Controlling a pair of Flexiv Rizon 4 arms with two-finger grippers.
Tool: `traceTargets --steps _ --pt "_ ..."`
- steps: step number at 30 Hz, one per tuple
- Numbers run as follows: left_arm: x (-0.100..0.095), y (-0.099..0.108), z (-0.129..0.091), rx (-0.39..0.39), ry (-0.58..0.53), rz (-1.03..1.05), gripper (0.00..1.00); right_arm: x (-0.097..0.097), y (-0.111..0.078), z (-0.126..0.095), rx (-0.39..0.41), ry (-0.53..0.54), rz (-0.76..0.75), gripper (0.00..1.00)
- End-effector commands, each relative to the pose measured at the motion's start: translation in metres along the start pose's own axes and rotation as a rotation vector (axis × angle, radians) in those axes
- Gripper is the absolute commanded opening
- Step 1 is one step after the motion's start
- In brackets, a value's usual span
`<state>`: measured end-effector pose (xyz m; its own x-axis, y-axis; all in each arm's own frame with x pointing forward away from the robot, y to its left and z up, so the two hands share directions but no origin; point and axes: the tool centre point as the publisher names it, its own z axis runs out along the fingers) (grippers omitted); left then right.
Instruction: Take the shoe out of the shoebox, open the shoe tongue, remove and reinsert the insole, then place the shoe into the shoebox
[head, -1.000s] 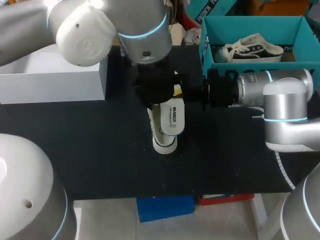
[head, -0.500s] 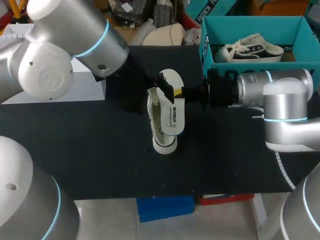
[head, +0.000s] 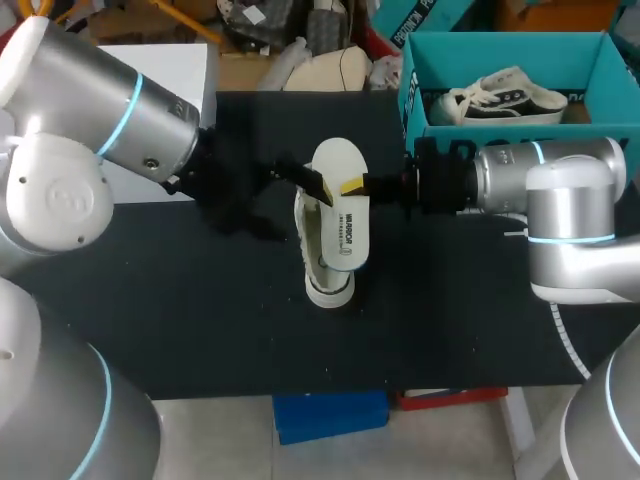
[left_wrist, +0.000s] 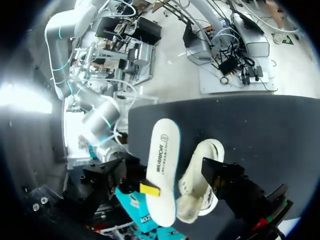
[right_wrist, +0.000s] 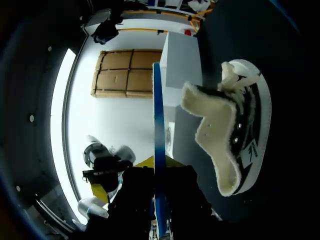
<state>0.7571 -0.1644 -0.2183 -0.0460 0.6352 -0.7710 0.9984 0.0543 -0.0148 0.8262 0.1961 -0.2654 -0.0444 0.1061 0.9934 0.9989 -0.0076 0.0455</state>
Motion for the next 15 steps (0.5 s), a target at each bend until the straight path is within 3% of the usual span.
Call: traceTargets --steps 1,9,15 --pt "0.008 0.004 0.003 0.000 -0.266 -0.012 1.00 0.000 -0.001 0.001 -0.004 -0.001 0.000 0.00" --pt "0.013 0.009 0.005 -0.051 -0.382 0.037 1.00 0.000 -0.001 0.001 -0.004 -0.001 0.000 0.00" --pt "0.022 0.014 0.010 -0.037 -0.467 0.014 1.00 0.000 -0.001 0.001 -0.004 -0.001 0.000 0.00"
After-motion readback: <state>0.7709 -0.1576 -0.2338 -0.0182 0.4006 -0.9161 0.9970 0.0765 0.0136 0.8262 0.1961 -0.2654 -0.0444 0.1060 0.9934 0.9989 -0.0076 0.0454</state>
